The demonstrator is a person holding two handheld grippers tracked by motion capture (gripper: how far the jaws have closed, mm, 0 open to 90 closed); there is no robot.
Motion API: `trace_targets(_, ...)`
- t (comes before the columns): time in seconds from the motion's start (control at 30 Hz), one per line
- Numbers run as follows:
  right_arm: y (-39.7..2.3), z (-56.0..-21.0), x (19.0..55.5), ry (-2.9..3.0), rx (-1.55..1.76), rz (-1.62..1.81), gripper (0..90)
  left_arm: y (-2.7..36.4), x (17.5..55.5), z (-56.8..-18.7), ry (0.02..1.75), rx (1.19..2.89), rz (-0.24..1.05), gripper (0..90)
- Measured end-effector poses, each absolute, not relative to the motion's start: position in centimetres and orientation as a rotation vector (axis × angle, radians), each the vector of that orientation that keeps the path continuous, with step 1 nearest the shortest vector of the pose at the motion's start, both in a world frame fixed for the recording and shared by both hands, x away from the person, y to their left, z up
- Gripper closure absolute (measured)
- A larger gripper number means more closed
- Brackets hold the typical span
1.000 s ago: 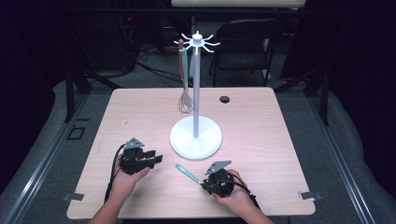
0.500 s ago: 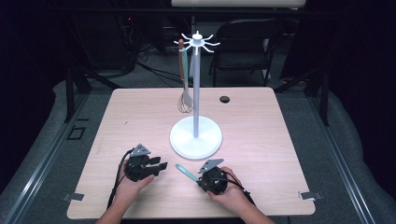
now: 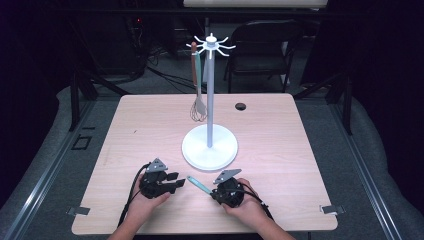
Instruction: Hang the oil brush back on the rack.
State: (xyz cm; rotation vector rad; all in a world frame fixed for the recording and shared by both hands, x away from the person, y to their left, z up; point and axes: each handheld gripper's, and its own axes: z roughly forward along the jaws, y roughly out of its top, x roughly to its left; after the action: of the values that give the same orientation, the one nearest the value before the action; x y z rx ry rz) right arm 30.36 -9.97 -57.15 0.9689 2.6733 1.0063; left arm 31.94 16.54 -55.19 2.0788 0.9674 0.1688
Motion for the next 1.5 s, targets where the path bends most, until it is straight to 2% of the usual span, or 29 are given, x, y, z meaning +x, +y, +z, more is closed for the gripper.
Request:
trace_targets(0.43,-10.7,-56.1,30.2,2.62,0.968,1.165,83.0,15.8,31.8,-55.6,0.938,2.095,0.133,49.4)
trace_targets(0.87,-9.9,-55.3,29.4,2.594,0.864,1.274,82.8,15.0,31.5,-55.1,0.891,2.051,0.052,46.8)
trace_targets(1.2,-9.0,-55.8,29.3,2.591,0.847,1.286,82.5,14.5,31.3,-54.7,0.873,2.017,0.031,48.9)
trace_targets(1.5,-8.9,-55.7,29.2,2.567,0.854,1.321,82.0,14.1,31.4,-54.9,0.911,1.948,0.022,58.1)
